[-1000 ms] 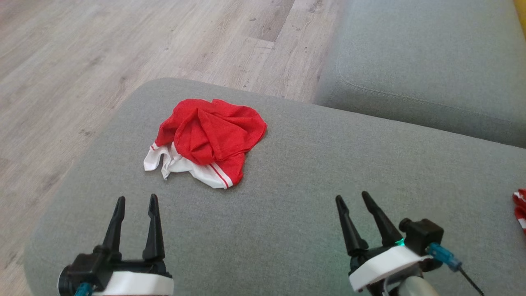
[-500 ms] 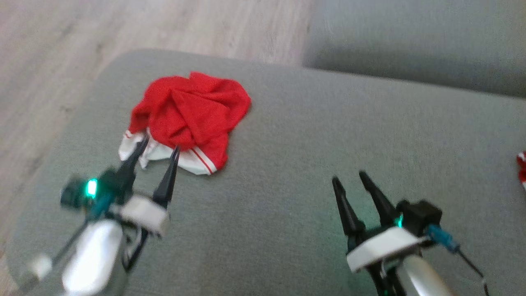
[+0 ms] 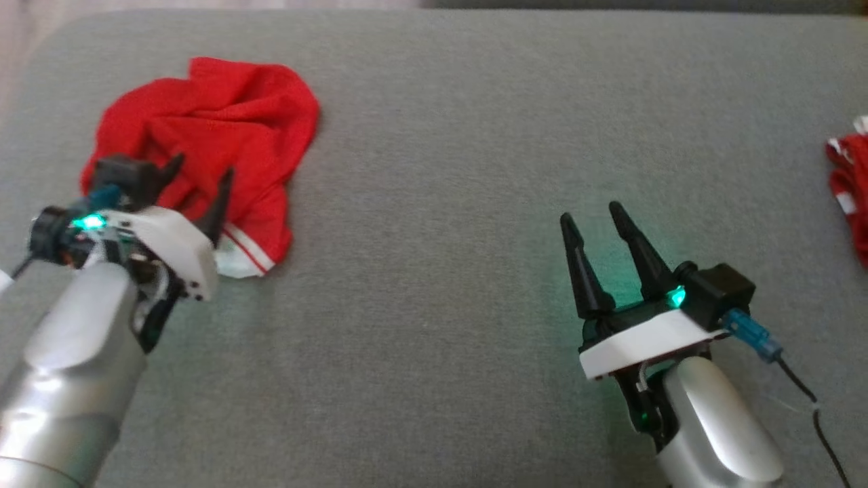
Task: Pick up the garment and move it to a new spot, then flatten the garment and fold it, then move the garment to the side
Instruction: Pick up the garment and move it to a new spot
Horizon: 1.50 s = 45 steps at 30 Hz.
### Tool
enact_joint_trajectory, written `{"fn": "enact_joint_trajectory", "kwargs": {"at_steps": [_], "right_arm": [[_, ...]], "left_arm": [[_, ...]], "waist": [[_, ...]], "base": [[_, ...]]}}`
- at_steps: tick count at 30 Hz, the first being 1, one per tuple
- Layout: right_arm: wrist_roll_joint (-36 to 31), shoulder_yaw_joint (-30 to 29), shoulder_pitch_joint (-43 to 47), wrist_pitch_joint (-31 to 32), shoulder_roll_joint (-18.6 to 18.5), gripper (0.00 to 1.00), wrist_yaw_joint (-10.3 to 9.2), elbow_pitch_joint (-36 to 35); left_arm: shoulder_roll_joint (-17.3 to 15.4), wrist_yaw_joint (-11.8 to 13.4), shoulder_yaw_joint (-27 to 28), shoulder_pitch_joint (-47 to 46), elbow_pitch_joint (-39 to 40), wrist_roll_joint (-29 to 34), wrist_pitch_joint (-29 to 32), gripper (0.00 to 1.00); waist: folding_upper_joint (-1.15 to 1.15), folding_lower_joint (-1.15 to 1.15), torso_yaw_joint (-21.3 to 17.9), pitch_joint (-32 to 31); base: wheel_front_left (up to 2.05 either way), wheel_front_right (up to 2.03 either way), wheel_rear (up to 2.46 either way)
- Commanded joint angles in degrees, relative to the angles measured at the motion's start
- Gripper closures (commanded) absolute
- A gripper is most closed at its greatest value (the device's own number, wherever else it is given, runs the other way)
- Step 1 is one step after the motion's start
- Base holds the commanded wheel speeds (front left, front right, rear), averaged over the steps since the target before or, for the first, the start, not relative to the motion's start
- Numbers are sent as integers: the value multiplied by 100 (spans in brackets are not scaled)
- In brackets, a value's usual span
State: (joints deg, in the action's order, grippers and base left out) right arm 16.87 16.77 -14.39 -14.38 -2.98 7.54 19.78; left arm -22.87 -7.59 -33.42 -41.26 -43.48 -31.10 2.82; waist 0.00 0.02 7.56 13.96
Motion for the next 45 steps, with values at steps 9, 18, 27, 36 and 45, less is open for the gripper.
{"fn": "enact_joint_trajectory", "kwargs": {"at_steps": [9,18,27,36,45], "right_arm": [[56,125,-232,-62,10,0,-5,-257],[55,163,-260,-62,10,0,-5,-193],[96,111,-141,-62,11,0,-5,-142],[159,125,-133,-62,11,0,-5,-158],[315,243,-205,-62,11,0,-5,-243]], "left_arm": [[-321,10,-53,-489,-519,-720,36,61],[-246,10,-206,-685,-475,-1136,-971,100],[26,10,-199,-861,507,-1212,-1758,100],[909,21,338,-410,2071,-408,-1780,100],[1797,56,441,-432,2187,271,-1781,100]], "waist": [[0,-2,-309,242],[0,-2,-349,37],[0,-2,-437,-286],[0,-2,-755,-372],[0,-2,-1459,-167]], "base": [[0,0,0],[0,0,0],[0,0,0],[0,0,0],[0,0,0]]}}
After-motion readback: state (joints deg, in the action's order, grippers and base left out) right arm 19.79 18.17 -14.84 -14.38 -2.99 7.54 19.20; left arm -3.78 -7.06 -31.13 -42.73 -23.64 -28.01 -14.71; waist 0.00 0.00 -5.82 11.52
